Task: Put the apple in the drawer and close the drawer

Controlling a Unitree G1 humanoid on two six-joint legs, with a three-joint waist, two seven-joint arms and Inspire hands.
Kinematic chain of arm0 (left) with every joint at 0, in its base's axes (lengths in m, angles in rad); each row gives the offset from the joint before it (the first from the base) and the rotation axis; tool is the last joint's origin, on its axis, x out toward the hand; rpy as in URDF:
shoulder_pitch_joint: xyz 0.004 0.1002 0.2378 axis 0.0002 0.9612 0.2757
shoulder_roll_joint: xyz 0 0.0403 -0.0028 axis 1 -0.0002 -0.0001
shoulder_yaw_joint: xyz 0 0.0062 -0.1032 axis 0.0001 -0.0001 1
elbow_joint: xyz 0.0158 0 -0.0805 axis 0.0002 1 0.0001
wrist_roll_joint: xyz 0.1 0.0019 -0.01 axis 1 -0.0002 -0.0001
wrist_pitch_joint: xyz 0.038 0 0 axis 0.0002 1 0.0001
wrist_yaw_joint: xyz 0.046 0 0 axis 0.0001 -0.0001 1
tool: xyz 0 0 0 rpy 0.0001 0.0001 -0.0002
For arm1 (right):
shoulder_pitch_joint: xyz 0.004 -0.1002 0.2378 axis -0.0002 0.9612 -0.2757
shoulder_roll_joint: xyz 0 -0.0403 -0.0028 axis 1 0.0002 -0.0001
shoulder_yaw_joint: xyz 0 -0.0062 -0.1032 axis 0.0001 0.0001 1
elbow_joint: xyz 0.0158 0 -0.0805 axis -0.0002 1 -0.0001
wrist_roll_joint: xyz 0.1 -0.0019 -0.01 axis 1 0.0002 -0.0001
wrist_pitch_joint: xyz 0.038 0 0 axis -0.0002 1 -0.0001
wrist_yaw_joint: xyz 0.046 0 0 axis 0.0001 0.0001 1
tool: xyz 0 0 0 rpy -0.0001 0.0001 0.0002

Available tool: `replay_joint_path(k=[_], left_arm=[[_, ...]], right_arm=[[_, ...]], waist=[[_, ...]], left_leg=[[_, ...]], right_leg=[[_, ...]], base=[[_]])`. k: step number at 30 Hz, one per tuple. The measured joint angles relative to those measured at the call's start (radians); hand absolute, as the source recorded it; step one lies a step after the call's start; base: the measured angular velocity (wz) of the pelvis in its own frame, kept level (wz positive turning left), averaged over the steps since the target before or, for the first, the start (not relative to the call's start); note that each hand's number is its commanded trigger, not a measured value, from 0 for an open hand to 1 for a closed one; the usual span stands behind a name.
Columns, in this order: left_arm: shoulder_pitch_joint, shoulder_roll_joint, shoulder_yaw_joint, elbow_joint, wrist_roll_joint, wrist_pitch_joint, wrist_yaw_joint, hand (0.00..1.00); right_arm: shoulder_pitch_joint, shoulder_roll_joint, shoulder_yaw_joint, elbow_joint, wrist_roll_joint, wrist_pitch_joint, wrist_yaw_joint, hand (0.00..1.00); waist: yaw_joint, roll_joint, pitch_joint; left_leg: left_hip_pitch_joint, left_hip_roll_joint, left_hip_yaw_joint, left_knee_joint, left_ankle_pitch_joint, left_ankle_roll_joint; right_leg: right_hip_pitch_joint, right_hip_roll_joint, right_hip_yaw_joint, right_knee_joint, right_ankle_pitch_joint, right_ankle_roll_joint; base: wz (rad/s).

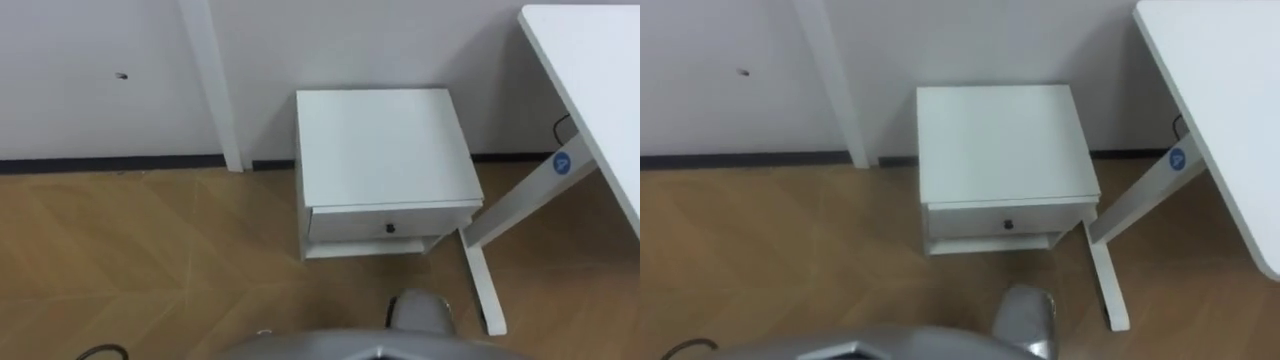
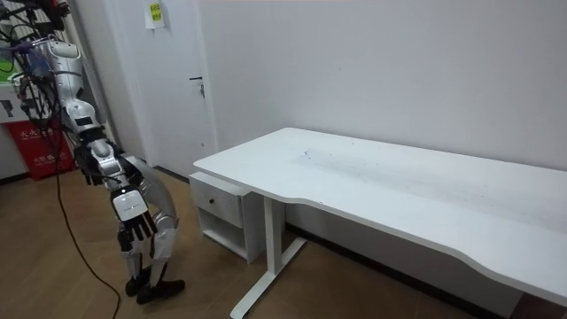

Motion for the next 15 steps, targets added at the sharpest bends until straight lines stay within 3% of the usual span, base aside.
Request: replay_joint_path(k=[3, 4, 8, 11, 15], left_arm=[[-0.004, 0.006, 0.001, -0.005, -0.001, 0.0, 0.022, 0.0], [-0.004, 0.005, 0.001, -0.005, -0.002, -0.002, 0.021, 0.0], [-0.004, 0.001, 0.001, 0.004, -0.003, -0.01, 0.018, 0.0], [0.013, -0.003, 0.003, 0.016, -0.025, -0.008, 0.017, 0.0], [0.039, -0.018, 0.012, 0.017, -0.019, -0.007, 0.019, 0.0]], right_arm=[[-0.027, 0.002, 0.0, -0.001, -0.039, -0.001, -0.009, 0.0], [-0.039, 0.002, 0.0, 0.0, -0.061, -0.003, -0.011, 0.0], [-0.059, 0.002, -0.012, -0.001, -0.097, -0.012, -0.019, 0.0], [-0.059, 0.011, -0.022, 0.001, -0.099, -0.009, -0.033, 0.0], [-0.036, 0.042, -0.025, 0.015, -0.111, -0.013, -0.036, 0.0]], waist=[[0.026, -0.026, 0.0018], [0.027, -0.026, -0.0036], [0.03, -0.046, -0.0038], [0.03, -0.05, -0.0032], [0.027, -0.053, -0.0036]], left_leg=[[0.017, -0.006, 0.035, -0.02, 0.006, 0.011], [0.029, -0.004, 0.034, -0.032, 0.006, 0.011], [0.034, -0.003, 0.033, -0.054, 0.01, 0.018], [0.048, -0.005, 0.032, -0.059, 0.012, 0.022], [0.064, -0.001, 0.029, -0.067, 0.016, 0.028]], right_leg=[[0.085, 0.031, 0.018, -0.14, -0.04, 0.009], [0.118, 0.044, 0.018, -0.182, -0.049, 0.0], [0.174, 0.069, 0.005, -0.262, -0.046, -0.006], [0.21, 0.08, -0.002, -0.322, -0.016, -0.038], [0.245, 0.09, -0.014, -0.374, -0.018, -0.032]], base=[[-0.26], [-0.31], [-0.03], [-0.01], [-0.01]])
